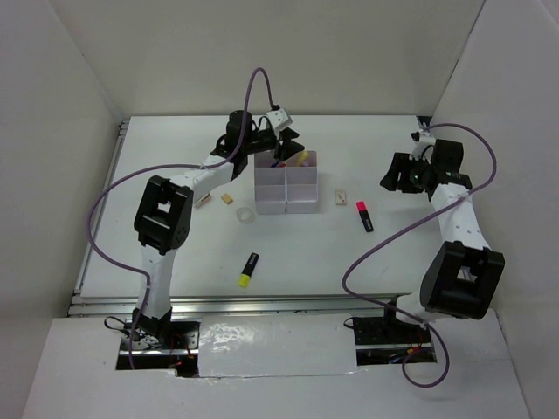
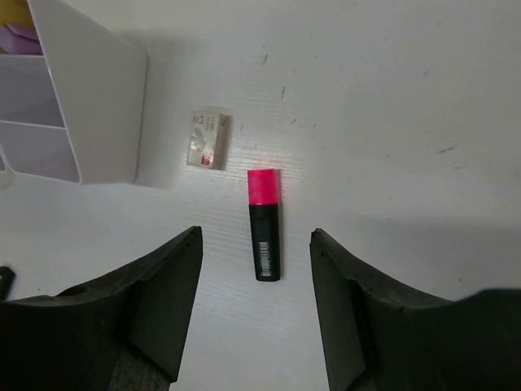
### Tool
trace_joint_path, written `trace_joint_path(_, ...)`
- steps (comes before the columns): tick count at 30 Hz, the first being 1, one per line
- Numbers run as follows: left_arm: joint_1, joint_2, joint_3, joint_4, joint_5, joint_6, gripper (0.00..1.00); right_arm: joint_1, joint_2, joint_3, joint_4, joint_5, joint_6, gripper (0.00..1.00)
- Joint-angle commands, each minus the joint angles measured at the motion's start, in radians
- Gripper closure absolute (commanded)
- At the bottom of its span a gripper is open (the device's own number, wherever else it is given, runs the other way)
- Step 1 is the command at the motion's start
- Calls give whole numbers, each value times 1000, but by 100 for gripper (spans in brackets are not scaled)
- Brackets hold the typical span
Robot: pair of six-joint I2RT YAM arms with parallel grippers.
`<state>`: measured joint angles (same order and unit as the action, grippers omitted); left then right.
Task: Sort the stationery into containers
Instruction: Place the pen in the storage box, then pick up the pen from the center of the board.
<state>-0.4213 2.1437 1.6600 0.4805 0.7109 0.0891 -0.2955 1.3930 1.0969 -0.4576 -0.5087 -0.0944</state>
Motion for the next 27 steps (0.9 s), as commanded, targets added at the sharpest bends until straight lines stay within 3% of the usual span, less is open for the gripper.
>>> trace_joint_path(1,-2,-85,1,84,-13,-52,41,58,49,75,-93,110,-53,38)
trace_joint_path(3,-4,-126,0,73,-21,-64,31,97,84,101,-118,145,-65,39)
trace_joint_path(6,-2,-205,-31,72,-37,-80,28,154,126,119,-150,211,-70,39)
trace_joint_path(9,3,-313,-71,46,-74,-80,28,214,167,124,-173,283,-83,40)
trace_joint_path(15,33,-611,-201,-173,-246,-19,29,318,282,159,-190,404,-84,41)
trace_joint_path(22,136,-898,-475,-336,-373,-80,28,355,472,320,-276,461,-94,41)
trace_joint_path(27,177,-1037,-594,-364,-421,-118,28,364,570,386,-314,506,-125,42)
